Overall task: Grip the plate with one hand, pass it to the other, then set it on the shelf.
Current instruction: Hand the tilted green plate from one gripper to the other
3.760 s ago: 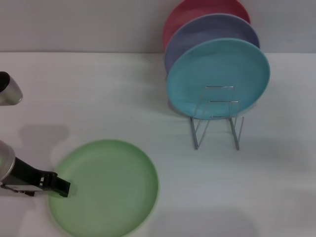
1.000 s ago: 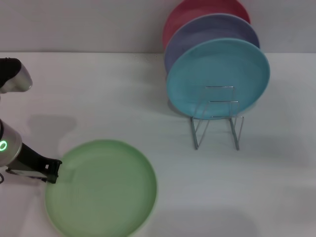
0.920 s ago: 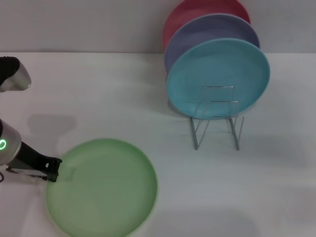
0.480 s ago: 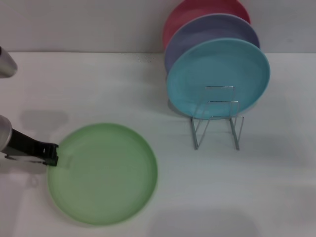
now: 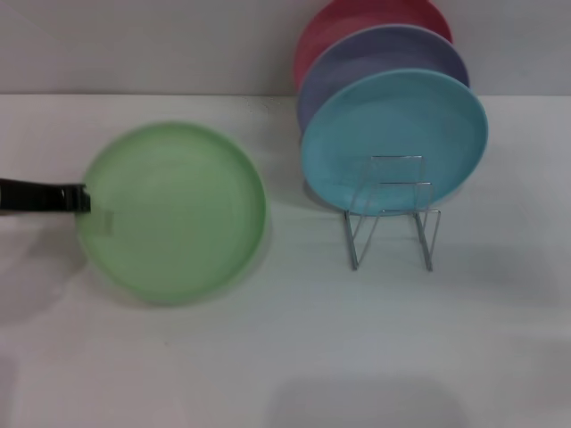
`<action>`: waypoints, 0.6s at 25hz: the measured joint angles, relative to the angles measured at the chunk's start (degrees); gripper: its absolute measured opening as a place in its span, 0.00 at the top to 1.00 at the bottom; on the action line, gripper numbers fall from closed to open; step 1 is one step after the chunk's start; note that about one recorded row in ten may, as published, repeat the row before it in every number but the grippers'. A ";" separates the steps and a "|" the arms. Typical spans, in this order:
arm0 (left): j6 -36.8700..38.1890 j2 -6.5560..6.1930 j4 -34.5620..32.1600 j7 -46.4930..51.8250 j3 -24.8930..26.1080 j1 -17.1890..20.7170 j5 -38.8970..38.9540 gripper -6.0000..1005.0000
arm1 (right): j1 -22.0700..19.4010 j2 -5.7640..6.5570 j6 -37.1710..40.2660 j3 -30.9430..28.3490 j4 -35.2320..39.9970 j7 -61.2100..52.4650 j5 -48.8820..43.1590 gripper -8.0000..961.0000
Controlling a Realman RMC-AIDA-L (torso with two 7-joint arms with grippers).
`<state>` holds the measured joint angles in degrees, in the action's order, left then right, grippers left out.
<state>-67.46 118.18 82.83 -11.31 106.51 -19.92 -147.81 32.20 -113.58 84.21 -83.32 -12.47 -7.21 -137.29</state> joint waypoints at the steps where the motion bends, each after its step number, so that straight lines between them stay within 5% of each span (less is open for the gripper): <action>1: 4.84 0.02 0.06 -1.66 -0.09 1.86 2.38 0.96 | 0.00 0.02 -0.01 0.00 0.04 0.00 0.00 0.16; 8: 23.02 0.20 -0.60 -5.85 -4.95 8.36 6.83 0.96 | -0.36 0.02 -0.02 -0.08 -0.13 0.00 0.00 0.16; 11: 40.89 0.14 -1.40 -9.62 -12.18 13.77 12.14 0.96 | -0.46 -0.03 -0.02 -0.09 -0.11 0.00 0.00 0.16; 12: 40.89 0.14 -1.40 -9.62 -12.18 13.77 12.14 0.96 | -0.46 -0.04 -0.02 -0.10 -0.05 0.00 0.00 0.16; 14: 58.20 0.08 -2.52 -12.60 -19.40 17.48 13.85 0.96 | -0.48 -0.05 -0.02 -0.10 0.07 0.00 0.00 0.16; 15: 58.20 0.08 -2.52 -12.60 -19.40 17.48 13.85 0.96 | -0.48 -0.05 -0.02 -0.10 0.07 0.00 0.00 0.16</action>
<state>-9.26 118.26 80.30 -23.91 87.11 -2.43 -133.96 31.72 -113.63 84.19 -83.42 -12.40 -7.20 -137.29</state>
